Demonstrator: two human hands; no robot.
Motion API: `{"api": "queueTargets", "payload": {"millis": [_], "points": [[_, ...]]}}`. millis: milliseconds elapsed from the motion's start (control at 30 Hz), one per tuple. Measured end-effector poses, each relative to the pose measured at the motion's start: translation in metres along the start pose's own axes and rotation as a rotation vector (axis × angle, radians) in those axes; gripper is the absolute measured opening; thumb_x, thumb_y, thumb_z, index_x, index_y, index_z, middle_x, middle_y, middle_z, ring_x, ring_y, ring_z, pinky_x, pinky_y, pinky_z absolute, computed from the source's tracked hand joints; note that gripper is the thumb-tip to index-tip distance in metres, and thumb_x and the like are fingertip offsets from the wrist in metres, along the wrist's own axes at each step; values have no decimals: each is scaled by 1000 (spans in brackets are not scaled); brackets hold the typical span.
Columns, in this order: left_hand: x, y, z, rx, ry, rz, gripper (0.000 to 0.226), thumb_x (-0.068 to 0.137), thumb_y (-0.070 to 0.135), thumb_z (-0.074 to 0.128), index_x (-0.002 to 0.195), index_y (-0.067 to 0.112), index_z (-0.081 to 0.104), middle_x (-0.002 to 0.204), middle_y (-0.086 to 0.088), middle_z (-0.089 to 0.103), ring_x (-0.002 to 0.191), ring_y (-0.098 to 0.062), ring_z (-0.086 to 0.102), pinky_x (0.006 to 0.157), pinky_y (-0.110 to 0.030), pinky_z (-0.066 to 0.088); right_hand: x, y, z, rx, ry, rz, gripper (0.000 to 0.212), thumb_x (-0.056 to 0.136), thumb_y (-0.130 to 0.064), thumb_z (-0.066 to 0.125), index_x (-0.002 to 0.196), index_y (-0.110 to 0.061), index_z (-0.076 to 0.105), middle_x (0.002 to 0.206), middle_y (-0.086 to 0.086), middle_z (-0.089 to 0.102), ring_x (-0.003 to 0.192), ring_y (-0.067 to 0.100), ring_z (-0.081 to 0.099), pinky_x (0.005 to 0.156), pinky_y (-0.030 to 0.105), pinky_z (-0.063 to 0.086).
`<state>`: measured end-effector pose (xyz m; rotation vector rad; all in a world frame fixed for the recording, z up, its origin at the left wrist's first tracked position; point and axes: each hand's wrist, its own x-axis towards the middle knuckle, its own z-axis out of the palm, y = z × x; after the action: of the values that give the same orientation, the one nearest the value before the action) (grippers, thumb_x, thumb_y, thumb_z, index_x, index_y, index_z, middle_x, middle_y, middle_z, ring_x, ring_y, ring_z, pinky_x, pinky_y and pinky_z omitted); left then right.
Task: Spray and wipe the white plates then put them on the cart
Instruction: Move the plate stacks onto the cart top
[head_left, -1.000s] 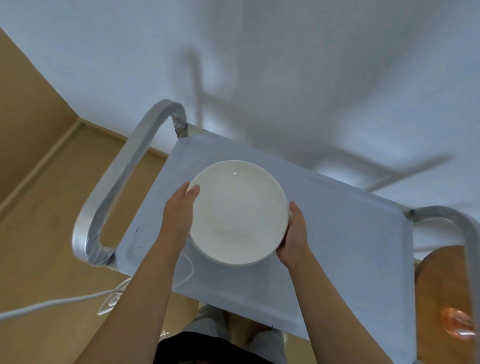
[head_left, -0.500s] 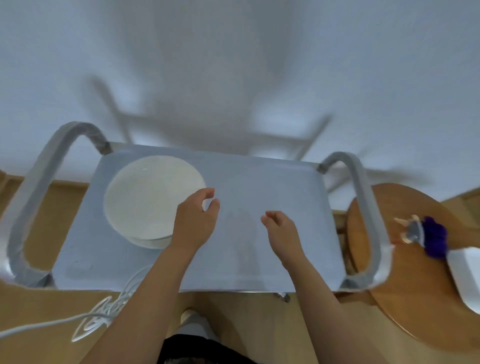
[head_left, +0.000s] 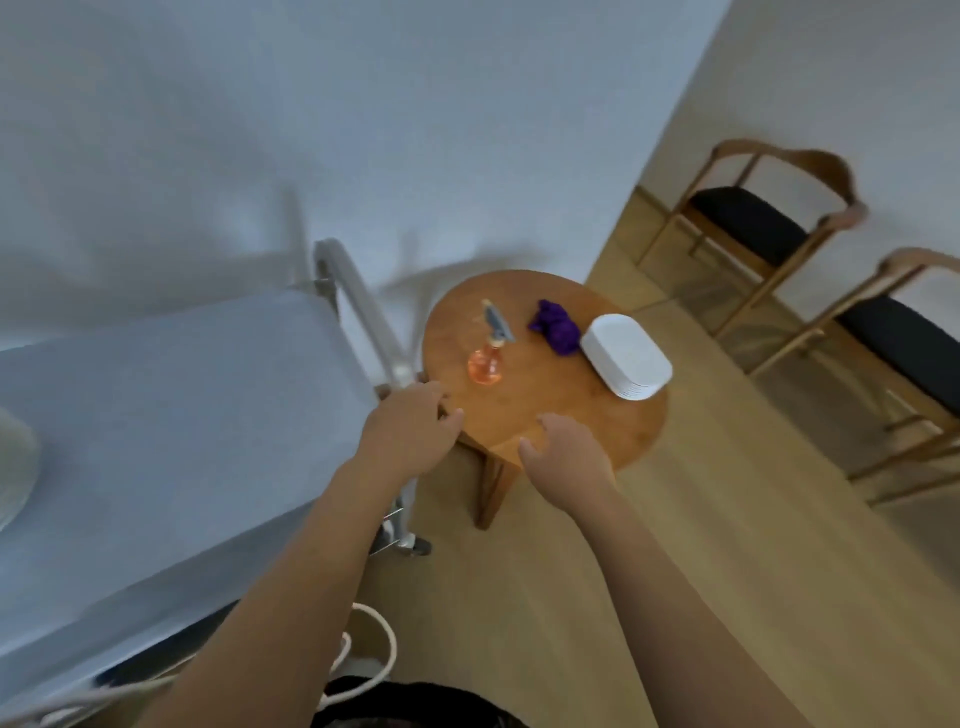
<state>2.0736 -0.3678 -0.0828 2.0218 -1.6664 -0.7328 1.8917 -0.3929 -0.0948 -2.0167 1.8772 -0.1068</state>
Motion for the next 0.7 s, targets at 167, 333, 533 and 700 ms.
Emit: {"api": "queueTargets", "payload": {"millis": [167,333,533,700], "points": [[26,65,43,68,-137,126,43,96,36,48,134,15,51,134,-5,55,121,-21,50,95,-31,38,2,77,-26,55,5,149,44,92,-35,45,130,-12,47,134,4,48,121,24,45,86,37,40],[67,104,79,100,-226,193,43,96,37,48,133,15,51,132,-3,56,119,-18,52,96,-33,42,30,121,-37,103,39,222,38,91,-34,45,122,-13,51,129,4,51,114,22,49,77,33,37],[145,134,116,108,-284,197,43,96,36,50,132,13,52,130,-4,58,117,-18,54,93,-31,42,95,155,-45,178,26,277,34,89,-34,46,116,-14,53,120,3,56,94,18,50,73,30,40],[207,151,140,52,-365,139,44,95,35,50,134,15,50,132,-4,56,119,-19,52,96,-32,41,151,176,-43,268,-3,341,40,90,-38,46,123,-16,53,122,2,57,95,16,52,75,29,41]]}}
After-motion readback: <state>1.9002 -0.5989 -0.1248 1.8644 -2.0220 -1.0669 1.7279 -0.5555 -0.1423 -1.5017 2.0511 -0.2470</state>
